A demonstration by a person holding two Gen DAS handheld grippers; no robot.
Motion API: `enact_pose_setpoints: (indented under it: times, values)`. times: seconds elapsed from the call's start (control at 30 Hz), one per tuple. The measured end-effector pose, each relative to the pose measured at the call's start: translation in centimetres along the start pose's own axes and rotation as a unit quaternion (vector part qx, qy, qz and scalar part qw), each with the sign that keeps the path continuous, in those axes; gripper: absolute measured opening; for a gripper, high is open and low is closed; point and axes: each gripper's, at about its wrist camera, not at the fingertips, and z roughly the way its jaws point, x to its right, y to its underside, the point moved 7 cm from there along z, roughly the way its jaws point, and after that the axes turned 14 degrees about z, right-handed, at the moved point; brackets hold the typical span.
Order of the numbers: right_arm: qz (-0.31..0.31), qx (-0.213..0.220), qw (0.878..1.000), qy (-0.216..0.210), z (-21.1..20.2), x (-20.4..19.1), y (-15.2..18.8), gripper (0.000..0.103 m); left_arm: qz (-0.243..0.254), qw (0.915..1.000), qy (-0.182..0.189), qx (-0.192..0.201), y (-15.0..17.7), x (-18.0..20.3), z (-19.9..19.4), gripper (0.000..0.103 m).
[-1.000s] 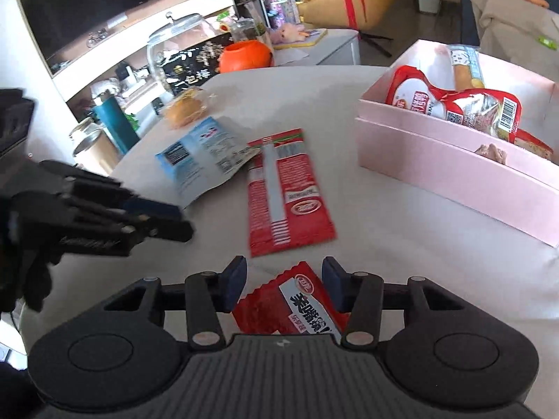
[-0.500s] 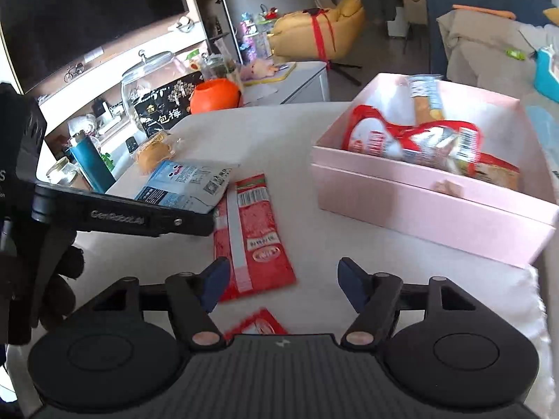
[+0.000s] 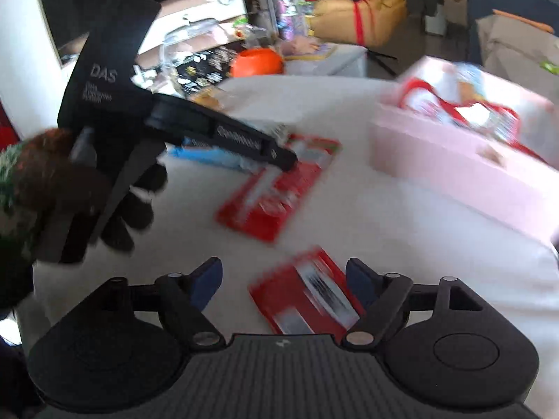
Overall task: Organize snacks
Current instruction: 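Reach the right gripper to the red square packet while the left approaches a red strip packet, then position the right gripper over the red square packet while the left lowers onto the red strip packet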
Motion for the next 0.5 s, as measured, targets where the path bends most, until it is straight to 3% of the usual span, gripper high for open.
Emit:
enact_pose_setpoints:
  times: [0.13, 0.23, 0.5]
  values:
    - [0.005, 0.024, 0.998, 0.062, -0.9, 2.3, 1.0, 0.079, 0.056, 0.9984, -0.003, 0.002, -0.3, 1.8, 0.0, 0.042]
    - [0.031, 0.053, 0.992, 0.11, -1.0, 4.2, 0.3, 0.08, 0.062, 0.9981, 0.002, 0.001, -0.2, 2.2, -0.2, 0.042]
    - [0.038, 0.089, 0.986, 0.132, -0.3, 4.6, 0.2, 0.086, 0.071, 0.9974, -0.008, 0.007, -1.2, 2.4, 1.1, 0.043]
